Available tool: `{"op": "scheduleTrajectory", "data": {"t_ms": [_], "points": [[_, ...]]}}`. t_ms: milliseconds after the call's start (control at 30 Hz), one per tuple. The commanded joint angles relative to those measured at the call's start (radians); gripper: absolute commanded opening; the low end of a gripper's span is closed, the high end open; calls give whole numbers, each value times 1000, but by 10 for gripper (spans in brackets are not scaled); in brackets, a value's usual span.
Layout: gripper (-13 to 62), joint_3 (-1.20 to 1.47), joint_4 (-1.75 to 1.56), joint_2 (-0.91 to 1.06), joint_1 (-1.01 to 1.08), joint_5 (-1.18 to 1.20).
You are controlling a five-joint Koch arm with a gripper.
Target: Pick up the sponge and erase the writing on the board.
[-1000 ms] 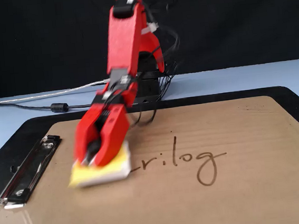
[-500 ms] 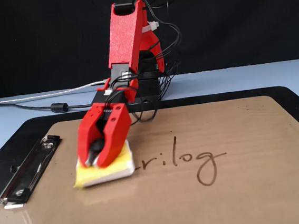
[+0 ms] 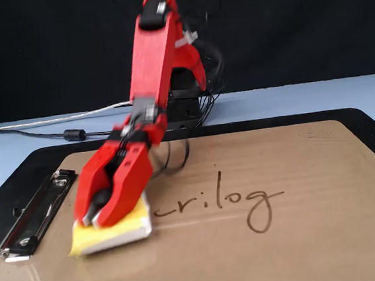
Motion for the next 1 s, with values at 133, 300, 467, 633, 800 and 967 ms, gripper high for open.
{"op": "scheduleTrajectory", "data": {"t_ms": [133,300,467,633,800,967], "points": [[-77,571,40,532,-20,-2],[-77,51,37,18,-126,-14],[-77,-207,40,-193,-149,-21],[-77,383,44,348,-153,-21],[-77,172,40,140,-175,-21],[-77,-58,38,-49,-172,-18]]}}
